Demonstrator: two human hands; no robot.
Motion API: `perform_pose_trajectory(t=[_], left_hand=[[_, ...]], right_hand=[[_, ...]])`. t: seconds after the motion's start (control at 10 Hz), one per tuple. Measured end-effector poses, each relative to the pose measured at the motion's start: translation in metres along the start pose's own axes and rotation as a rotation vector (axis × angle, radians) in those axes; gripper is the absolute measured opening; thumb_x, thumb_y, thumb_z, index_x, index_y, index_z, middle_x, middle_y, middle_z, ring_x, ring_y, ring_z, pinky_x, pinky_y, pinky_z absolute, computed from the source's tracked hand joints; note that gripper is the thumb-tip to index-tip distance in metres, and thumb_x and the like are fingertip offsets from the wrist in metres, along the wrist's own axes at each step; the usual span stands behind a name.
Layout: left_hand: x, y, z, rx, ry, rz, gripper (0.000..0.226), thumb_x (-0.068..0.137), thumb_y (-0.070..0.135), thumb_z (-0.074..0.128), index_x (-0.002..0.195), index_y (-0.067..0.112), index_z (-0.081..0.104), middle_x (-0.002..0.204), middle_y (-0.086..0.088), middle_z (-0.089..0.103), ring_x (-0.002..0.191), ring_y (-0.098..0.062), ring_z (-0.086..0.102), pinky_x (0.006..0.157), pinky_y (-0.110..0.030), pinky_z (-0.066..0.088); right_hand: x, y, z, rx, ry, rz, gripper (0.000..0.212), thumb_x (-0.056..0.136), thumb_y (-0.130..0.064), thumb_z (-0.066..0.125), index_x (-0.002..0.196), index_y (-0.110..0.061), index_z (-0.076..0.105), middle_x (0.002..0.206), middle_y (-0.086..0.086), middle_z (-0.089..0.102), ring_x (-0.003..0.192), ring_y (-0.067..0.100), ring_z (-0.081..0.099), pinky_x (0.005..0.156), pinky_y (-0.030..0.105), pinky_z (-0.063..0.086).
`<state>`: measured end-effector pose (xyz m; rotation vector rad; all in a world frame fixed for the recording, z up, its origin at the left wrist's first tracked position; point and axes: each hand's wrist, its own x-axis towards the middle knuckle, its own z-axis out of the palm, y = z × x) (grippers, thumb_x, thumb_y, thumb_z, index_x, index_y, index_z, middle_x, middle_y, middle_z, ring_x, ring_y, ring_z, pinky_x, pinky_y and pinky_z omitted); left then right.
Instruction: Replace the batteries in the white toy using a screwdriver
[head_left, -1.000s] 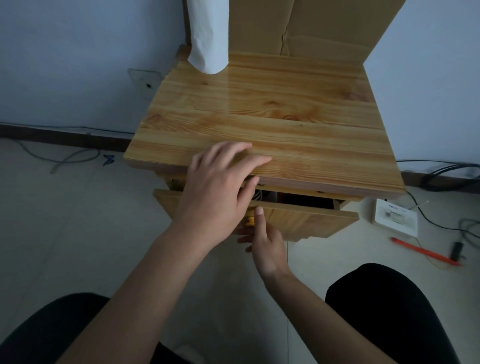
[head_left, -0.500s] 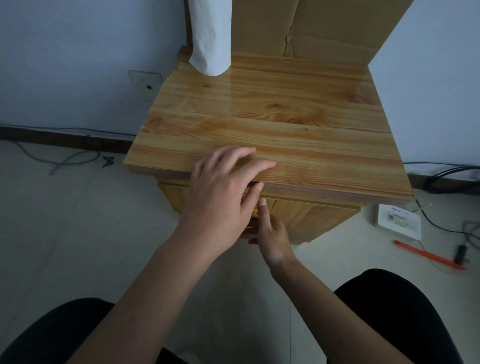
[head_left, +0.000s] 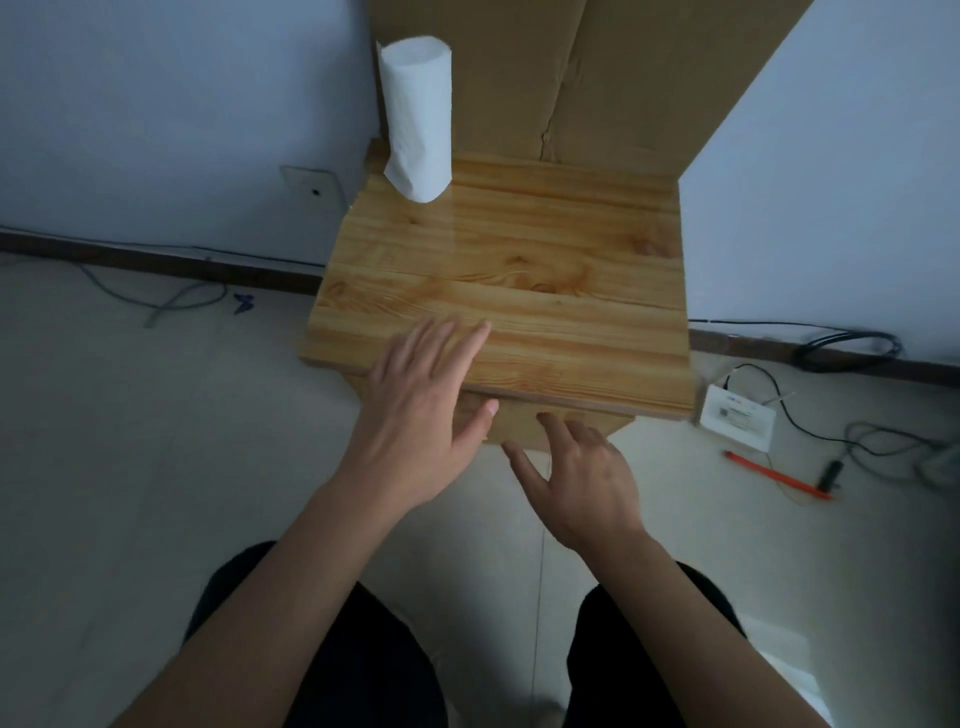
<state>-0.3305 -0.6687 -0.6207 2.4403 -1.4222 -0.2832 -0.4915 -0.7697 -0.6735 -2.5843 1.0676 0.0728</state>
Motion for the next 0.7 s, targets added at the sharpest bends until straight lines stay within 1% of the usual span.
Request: perform_pose_trajectory(t=[0.1, 0.2, 0.3, 0.4, 0.5, 0.6, 0.7], left_hand=[[-0.009, 0.022, -0.058, 0.028, -0.023, -0.036, 0.075, 0.093, 0.062, 0.042, 0.156, 0.027, 0.018, 0.161, -0.003, 0.026, 0.149, -0.024, 0.019, 0.121, -0.051, 0.019], [-0.017, 0.053, -0.128, 0.065, -0.038, -0.046, 0.079, 0.089, 0.068, 0.038, 0.154, 0.026, 0.024, 0.157, -0.002, 0.032, 0.147, -0.024, 0.025, 0.118, -0.049, 0.024], [-0.028, 0.091, -0.2, 0.086, -0.065, -0.057, 0.081, 0.087, 0.072, 0.036, 0.153, 0.027, 0.025, 0.156, -0.002, 0.034, 0.146, -0.025, 0.025, 0.119, -0.049, 0.022], [-0.039, 0.134, -0.275, 0.094, -0.083, -0.042, 0.081, 0.085, 0.074, 0.038, 0.151, 0.027, 0.029, 0.154, -0.001, 0.036, 0.145, -0.025, 0.026, 0.119, -0.047, 0.021], [-0.052, 0.174, -0.339, 0.092, -0.078, -0.005, 0.077, 0.086, 0.071, 0.041, 0.148, 0.026, 0.035, 0.15, 0.001, 0.04, 0.142, -0.023, 0.029, 0.119, -0.043, 0.023], [-0.061, 0.208, -0.39, 0.095, -0.079, 0.025, 0.082, 0.083, 0.074, 0.034, 0.149, 0.025, 0.034, 0.151, 0.0, 0.04, 0.142, -0.022, 0.031, 0.116, -0.044, 0.027], [-0.065, 0.231, -0.425, 0.093, -0.089, 0.046, 0.087, 0.082, 0.077, 0.028, 0.153, 0.027, 0.028, 0.159, -0.002, 0.031, 0.147, -0.023, 0.023, 0.119, -0.048, 0.025]], right_hand=[[-0.023, -0.009, -0.066, -0.063, 0.03, -0.047, 0.054, 0.093, -0.062, 0.043, 0.112, -0.016, 0.063, 0.096, 0.005, 0.071, 0.09, 0.028, 0.066, 0.074, 0.039, 0.053], [-0.043, -0.024, -0.15, -0.075, 0.043, -0.061, 0.057, 0.094, -0.061, 0.04, 0.119, -0.015, 0.063, 0.097, 0.005, 0.071, 0.091, 0.029, 0.065, 0.076, 0.04, 0.052], [-0.063, -0.04, -0.241, -0.077, 0.098, -0.079, 0.06, 0.094, -0.062, 0.037, 0.125, -0.015, 0.06, 0.104, 0.005, 0.07, 0.098, 0.028, 0.064, 0.08, 0.041, 0.051], [-0.082, -0.053, -0.332, -0.065, 0.156, -0.077, 0.062, 0.092, -0.064, 0.038, 0.132, -0.018, 0.054, 0.118, 0.004, 0.066, 0.112, 0.028, 0.059, 0.09, 0.043, 0.049], [-0.103, -0.059, -0.412, -0.073, 0.157, -0.041, 0.068, 0.091, -0.069, 0.032, 0.139, -0.023, 0.045, 0.132, 0.004, 0.058, 0.126, 0.026, 0.051, 0.101, 0.044, 0.044], [-0.125, -0.066, -0.478, -0.076, 0.132, -0.003, 0.075, 0.091, -0.073, 0.027, 0.149, -0.026, 0.032, 0.149, 0.007, 0.044, 0.141, 0.026, 0.036, 0.112, 0.047, 0.035], [-0.141, -0.073, -0.521, -0.102, 0.147, 0.012, 0.079, 0.09, -0.075, 0.026, 0.154, -0.03, 0.02, 0.159, 0.009, 0.03, 0.148, 0.027, 0.023, 0.117, 0.048, 0.026]])
